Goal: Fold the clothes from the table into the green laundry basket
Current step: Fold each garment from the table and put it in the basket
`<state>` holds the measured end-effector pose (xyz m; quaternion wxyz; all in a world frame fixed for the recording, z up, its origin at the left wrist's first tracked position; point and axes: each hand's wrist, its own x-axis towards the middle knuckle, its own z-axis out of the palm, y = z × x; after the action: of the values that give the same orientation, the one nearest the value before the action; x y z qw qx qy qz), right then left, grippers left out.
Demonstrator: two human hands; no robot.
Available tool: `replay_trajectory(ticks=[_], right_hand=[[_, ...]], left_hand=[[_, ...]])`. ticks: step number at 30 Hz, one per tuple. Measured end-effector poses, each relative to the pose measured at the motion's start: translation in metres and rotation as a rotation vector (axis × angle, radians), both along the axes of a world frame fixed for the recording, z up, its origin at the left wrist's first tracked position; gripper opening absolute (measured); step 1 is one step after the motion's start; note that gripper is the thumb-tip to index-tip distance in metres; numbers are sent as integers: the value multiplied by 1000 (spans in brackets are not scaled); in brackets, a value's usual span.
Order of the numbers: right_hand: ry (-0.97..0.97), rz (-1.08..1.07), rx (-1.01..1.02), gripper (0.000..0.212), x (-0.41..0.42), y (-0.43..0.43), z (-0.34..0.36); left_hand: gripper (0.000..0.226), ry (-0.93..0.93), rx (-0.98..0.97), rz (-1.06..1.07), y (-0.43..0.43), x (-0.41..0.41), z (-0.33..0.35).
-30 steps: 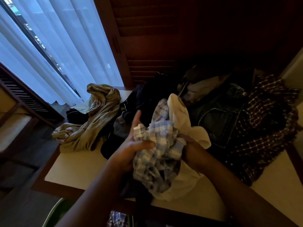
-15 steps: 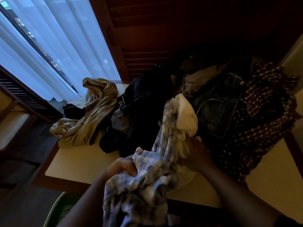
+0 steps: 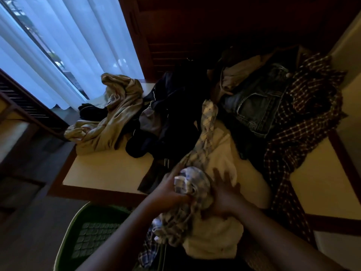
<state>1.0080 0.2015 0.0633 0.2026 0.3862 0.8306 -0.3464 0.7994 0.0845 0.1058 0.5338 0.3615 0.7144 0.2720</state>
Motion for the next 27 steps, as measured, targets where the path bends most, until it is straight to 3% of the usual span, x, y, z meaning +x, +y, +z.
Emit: replay_trajectory(ticks=[1,3,6,8,10,13,16,18,25,27], right_hand=[[-45,4,48,141,0,-11,-6],[-12,-8,146,131,0,-30,-8],[148,5,327,89,-1,-56,-7],[190,16,410,62,-2,-80,-10],[267,0,421,51,-3,-109,-10],[332,-19,332,59,-9,-152,-7],[355,13,225,76,-20,-185,-7],[347,47,180,81,-32,-201,-5],[295,262,140,87,-72,-242,-2],[305,310,141,85,-81,-252,-2]], left_hand=[[118,-13,-19,-23,-10,5,-4],[99,-29,-36,-25,-32,15,-7],[61,-39,-48,21,-66,18,-13],[50,-114,-23,24,-96,13,-16],[45,-200,20,70,-132,6,-20],[42,-268,66,236,-189,-3,-22],[56,-309,64,415,-243,-17,-27],[48,-313,35,471,-278,-25,-30],[30,-74,-143,811,-385,-43,-43],[37,47,-159,926,-404,-43,-50]])
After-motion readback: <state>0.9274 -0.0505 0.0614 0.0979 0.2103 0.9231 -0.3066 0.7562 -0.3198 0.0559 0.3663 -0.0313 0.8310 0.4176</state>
